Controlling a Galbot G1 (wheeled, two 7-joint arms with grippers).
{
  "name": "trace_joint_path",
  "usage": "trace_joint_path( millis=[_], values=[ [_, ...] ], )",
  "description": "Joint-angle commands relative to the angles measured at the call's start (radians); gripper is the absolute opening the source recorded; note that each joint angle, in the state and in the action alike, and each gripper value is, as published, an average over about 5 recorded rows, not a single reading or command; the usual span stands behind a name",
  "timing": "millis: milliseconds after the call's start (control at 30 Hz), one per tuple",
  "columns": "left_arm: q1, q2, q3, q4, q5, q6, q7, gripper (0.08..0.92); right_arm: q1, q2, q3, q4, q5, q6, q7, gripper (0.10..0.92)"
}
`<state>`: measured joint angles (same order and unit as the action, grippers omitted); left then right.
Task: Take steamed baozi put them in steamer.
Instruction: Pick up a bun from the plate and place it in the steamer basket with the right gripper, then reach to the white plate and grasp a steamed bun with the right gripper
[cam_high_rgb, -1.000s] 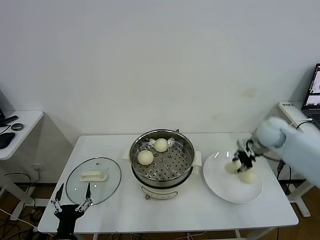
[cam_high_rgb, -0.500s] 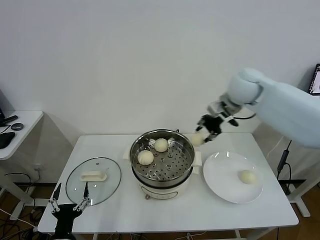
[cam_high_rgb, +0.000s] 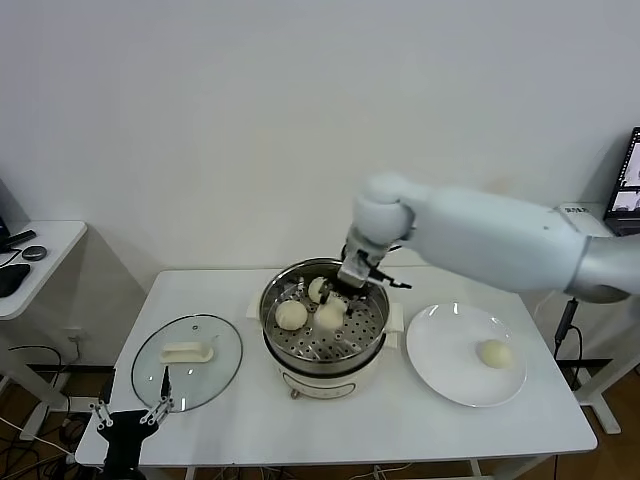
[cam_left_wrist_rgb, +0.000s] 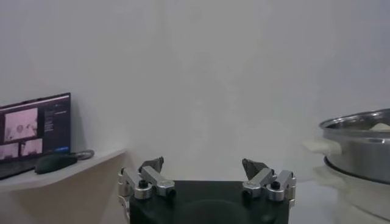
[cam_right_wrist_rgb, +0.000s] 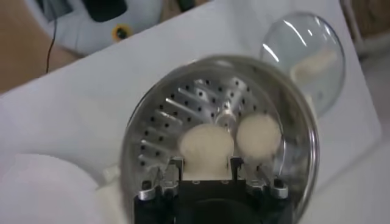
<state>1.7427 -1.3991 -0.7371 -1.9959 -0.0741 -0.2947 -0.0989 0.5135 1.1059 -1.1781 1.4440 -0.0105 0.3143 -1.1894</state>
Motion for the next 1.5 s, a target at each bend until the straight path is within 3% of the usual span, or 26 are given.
trace_joint_path(
  millis=[33, 267, 567, 900, 1033, 1233, 1500],
  values=[
    [0.003, -0.002, -0.006, 0.002, 0.000, -0.003, -0.001, 0.823, -0.062, 0.134, -0.058, -0.068, -0.162, 0.219, 0.053, 0.482],
    [0.003, -0.002, -0.010, 0.009, 0.000, -0.010, -0.003, 0.823, -0.084, 0.133, -0.049, -0.102, -0.247, 0.279, 0.051, 0.496],
    [0.001, -0.001, -0.009, 0.012, 0.000, -0.012, -0.004, 0.823, -0.103, 0.110, -0.050, -0.088, -0.234, 0.287, 0.064, 0.539],
    [0.000, 0.000, -0.013, 0.013, -0.002, -0.013, -0.004, 0.823, -0.018, 0.007, 0.028, -0.043, -0.158, 0.251, 0.056, 0.779],
    [-0.001, 0.000, -0.012, 0.006, -0.003, -0.012, -0.003, 0.823, 0.044, -0.095, 0.078, -0.015, -0.085, 0.103, 0.059, 0.819],
    [-0.003, 0.011, -0.012, 0.004, -0.009, -0.011, -0.002, 0.823, 0.111, -0.326, 0.077, 0.100, 0.099, -0.320, 0.038, 0.823],
    [-0.017, 0.023, 0.015, 0.005, -0.008, -0.009, 0.001, 0.823, 0.000, -0.593, 0.129, 0.107, 0.013, -0.536, -0.005, 0.823]
  ],
)
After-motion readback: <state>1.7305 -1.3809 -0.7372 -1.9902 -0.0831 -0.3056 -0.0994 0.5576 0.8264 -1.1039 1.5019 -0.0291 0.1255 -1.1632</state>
